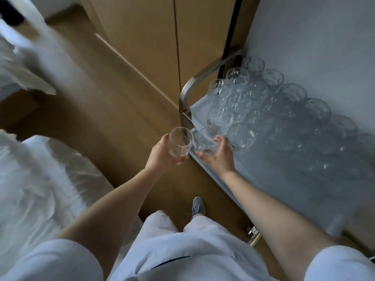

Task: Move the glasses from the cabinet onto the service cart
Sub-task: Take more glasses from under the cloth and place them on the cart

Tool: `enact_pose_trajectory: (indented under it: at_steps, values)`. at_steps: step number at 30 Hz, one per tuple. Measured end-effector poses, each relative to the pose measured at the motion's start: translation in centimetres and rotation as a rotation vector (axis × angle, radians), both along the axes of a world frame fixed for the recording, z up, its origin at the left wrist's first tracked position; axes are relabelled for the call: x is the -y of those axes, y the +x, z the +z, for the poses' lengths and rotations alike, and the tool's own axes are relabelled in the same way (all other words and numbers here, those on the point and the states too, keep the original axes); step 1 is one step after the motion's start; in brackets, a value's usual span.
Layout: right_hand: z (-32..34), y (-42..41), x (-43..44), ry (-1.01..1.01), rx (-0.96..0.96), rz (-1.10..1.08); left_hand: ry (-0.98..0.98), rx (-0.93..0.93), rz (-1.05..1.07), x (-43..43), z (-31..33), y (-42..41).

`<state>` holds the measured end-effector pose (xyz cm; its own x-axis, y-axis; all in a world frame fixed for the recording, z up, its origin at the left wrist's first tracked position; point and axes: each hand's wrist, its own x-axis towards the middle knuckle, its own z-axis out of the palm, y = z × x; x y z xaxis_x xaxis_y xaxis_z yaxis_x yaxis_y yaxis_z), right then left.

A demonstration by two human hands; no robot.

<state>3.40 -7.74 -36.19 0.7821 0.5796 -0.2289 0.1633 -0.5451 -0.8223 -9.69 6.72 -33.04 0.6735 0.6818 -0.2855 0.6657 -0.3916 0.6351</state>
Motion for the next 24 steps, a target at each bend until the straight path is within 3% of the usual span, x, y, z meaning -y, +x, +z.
enact_pose_trajectory:
  at_steps: [5, 11, 17, 24]
  values:
    - [-2.3, -1.4, -0.8, -0.034, 0.014, -0.202, -0.017, -0.031, -0.183, -3.5, -2.8, 2.7]
    - [-10.2, -6.2, -0.4, 0.001, 0.065, -0.569, -0.105, 0.016, -0.425, -3.3, -10.6, 3.0]
    - [-19.7, -10.0, 2.6, -0.013, 0.154, -0.775, -0.082, -0.01, -0.586, -1.7, -21.4, 1.4]
    - [-23.2, -14.7, 6.9, 0.017, 0.32, -0.853, -0.025, 0.139, -0.715, 0.8, -25.1, -0.5]
